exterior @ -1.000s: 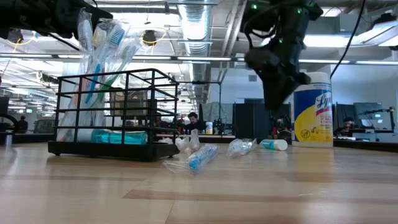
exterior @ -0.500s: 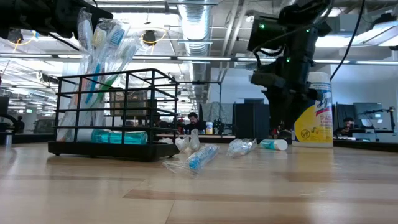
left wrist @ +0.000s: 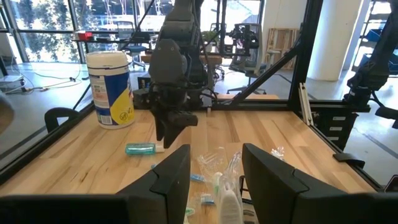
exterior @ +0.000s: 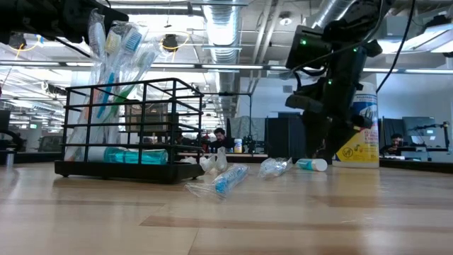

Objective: Pick & Place toothbrushing station
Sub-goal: Put the blue mouthwash into the wire organizer

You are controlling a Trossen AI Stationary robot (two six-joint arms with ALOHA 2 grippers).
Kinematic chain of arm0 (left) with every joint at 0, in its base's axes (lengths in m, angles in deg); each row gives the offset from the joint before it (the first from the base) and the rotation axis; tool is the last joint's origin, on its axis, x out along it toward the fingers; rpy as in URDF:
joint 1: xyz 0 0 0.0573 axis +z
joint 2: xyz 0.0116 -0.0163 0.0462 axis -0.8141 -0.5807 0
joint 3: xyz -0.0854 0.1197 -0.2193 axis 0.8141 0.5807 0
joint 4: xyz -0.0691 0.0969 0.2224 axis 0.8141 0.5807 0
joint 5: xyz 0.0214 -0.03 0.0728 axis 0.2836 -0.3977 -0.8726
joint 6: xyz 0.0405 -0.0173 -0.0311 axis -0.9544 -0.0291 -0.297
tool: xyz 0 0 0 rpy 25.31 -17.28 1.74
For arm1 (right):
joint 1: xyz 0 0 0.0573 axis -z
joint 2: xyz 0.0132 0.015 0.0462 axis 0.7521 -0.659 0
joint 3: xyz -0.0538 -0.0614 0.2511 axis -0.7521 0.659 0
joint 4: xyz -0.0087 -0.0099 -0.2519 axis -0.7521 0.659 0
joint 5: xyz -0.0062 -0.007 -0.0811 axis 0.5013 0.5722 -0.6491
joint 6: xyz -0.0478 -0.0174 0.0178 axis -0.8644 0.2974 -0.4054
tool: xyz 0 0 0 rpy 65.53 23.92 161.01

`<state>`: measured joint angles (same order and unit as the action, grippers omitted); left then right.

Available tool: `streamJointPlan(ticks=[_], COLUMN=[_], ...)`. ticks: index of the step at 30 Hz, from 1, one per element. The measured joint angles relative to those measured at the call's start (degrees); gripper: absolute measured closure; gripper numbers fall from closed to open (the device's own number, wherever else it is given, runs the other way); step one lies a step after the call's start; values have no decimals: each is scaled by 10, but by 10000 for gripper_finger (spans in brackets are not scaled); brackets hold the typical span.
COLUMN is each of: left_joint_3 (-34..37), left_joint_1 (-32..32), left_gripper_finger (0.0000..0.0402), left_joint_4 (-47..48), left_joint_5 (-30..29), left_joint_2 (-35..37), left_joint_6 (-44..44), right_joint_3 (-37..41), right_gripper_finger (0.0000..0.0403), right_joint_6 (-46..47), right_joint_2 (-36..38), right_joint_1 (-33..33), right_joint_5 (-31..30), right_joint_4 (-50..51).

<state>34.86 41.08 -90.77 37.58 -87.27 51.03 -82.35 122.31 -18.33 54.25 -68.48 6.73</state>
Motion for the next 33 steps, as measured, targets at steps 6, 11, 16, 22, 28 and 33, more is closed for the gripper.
streamJointPlan(ticks=[6,11,16,22,28,33], left_joint_3=[0,0,0,0,0,0], left_joint_1=[0,0,0,0,0,0], left_gripper_finger=[261,261,261,261,261,261], left_joint_4=[-1,-2,-3,-4,-4,-3], left_joint_5=[0,0,0,0,1,0], left_joint_2=[0,0,0,0,0,0], left_joint_6=[0,0,0,0,2,2], right_joint_3=[1,1,-2,-11,-14,-14], right_gripper_finger=[200,207,213,224,266,318], right_joint_6=[6,15,11,10,10,10], right_joint_2=[0,-35,-71,-79,-77,-77], right_joint_1=[3,7,15,18,19,19], right_joint_5=[-2,-14,-18,-19,-23,-23], right_joint_4=[-1,-8,-25,-18,-17,-15])
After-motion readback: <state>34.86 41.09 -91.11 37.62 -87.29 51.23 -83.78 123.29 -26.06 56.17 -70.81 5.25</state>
